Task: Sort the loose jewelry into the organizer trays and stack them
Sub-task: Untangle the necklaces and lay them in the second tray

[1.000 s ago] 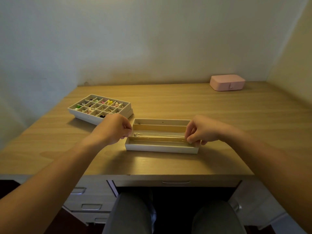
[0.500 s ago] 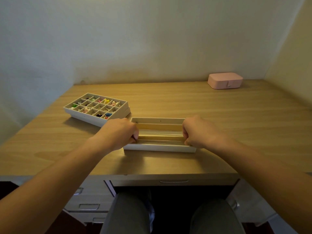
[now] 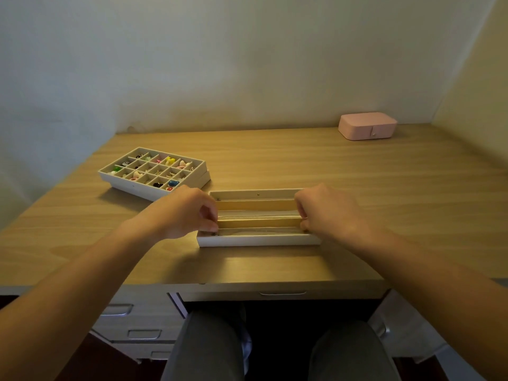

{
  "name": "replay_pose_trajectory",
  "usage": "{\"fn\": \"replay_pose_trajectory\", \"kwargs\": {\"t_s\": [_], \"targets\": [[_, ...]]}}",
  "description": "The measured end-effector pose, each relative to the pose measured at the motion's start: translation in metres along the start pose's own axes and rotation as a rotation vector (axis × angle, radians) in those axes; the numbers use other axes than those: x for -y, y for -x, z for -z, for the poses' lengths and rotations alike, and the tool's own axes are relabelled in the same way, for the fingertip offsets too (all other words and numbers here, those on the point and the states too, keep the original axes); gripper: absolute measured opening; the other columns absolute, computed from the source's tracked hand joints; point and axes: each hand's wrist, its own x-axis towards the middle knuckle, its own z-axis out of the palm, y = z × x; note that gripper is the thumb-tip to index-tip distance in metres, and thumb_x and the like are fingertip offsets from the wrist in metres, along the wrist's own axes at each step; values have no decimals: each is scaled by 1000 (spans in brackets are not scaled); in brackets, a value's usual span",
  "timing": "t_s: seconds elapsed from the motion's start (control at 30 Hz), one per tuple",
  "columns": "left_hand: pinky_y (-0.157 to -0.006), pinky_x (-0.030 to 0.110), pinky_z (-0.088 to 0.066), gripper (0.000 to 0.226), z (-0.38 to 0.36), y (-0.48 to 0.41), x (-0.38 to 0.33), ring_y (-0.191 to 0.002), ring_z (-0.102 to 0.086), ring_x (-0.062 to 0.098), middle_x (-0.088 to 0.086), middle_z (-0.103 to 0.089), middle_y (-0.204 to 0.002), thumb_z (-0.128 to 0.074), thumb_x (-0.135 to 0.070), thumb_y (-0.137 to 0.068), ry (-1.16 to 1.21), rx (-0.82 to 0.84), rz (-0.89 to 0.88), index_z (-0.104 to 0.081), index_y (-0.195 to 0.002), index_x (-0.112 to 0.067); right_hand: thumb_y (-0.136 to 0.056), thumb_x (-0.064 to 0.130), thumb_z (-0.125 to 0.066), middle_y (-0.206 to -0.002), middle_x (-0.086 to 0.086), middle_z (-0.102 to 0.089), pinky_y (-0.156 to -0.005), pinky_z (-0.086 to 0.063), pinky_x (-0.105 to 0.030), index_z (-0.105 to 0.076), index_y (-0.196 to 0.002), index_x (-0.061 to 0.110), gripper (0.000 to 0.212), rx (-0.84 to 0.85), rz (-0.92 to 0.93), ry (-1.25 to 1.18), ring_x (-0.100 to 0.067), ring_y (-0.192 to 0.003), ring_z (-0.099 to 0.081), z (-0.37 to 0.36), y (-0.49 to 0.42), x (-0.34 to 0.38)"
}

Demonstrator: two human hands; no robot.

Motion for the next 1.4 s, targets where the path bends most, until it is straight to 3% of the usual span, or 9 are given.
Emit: {"fn": "replay_pose_trajectory", "kwargs": {"t_s": [0.1, 0.23, 0.6, 0.73, 0.8, 0.93, 1.1, 1.3, 1.4], "targets": [[-63, 17, -47, 15, -1, 1, 5, -75, -62, 5, -13, -67, -84, -80, -27, -83, 56, -64, 31, -71, -94, -32, -88, 29, -72, -95, 7, -66, -74, -56, -38, -68, -93, 31, 7, 54, 6, -106, -16, -88, -61, 6, -8, -15], [-59, 18, -42, 14, -8, -2, 10, -74, -59, 6, -13, -65, -83, -78, -29, -85, -35, -12, 93, -77, -98, -27, -88, 31, -75, -93, 13, -64, -82, -59, -39, -76, -99, 29, 10, 220, 46, -176, -9, -88, -61, 4, -14, -26], [-64, 19, -49, 21, -18, -10, 5, -76, -62, 9, -9, -62, -84, -72, -15, -86, -49, -32, 143, -77, -106, -18, -76, 16, -72, -77, 10, -66, -71, -60, -39, -66, -69, 28, 15, 226, -13, -129, -14, -76, -64, -2, -24, -25], [-58, 16, -41, 18, -17, -6, 4, -75, -60, 8, -9, -63, -85, -72, -19, -88, -9, -38, 161, -75, -105, -22, -79, 24, -75, -83, 10, -65, -71, -60, -39, -70, -83, 30, 8, 217, -19, -142, -13, -80, -62, -2, -21, -26], [-56, 21, -40, 16, -18, -3, 5, -74, -59, 10, -6, -64, -86, -76, -30, -86, 102, -70, 206, -67, -99, -26, -79, 32, -78, -87, 12, -60, -75, -58, -39, -68, -93, 31, 17, 205, -29, -193, -11, -82, -59, -2, -19, -27], [-62, 28, -46, 41, -23, -1, 6, -77, -57, 15, 0, -63, -90, -86, -38, -74, 310, -52, 348, -56, -98, -24, -75, 38, -86, -94, 3, -61, -79, -55, -43, -58, -97, 22, 39, 284, -120, -340, -17, -82, -56, -2, -16, -27], [-66, 33, -41, 47, -20, -10, 9, -74, -50, 18, 6, -60, -87, -90, -27, -70, 403, 56, 459, -53, -97, -16, -72, 29, -90, -86, -3, -62, -65, -43, -36, -57, -89, 17, 39, 304, -175, -390, -17, -73, -51, -5, -18, -27], [-68, 36, -43, 44, -16, -16, 15, -76, -51, 23, 10, -60, -86, -90, -18, -70, 457, 121, 485, -53, -94, -15, -73, 16, -89, -85, -4, -63, -72, -53, -40, -58, -86, 16, 33, 318, -197, -485, -18, -76, -55, -8, -20, -30], [-56, 30, -41, 43, -15, -16, 18, -70, -48, 21, 11, -59, -84, -89, -15, -72, 499, 146, 490, -54, -96, -14, -72, 14, -89, -84, -5, -63, -78, -56, -43, -58, -83, 17, 33, 335, -210, -505, -20, -78, -56, -8, -22, -31]]}}
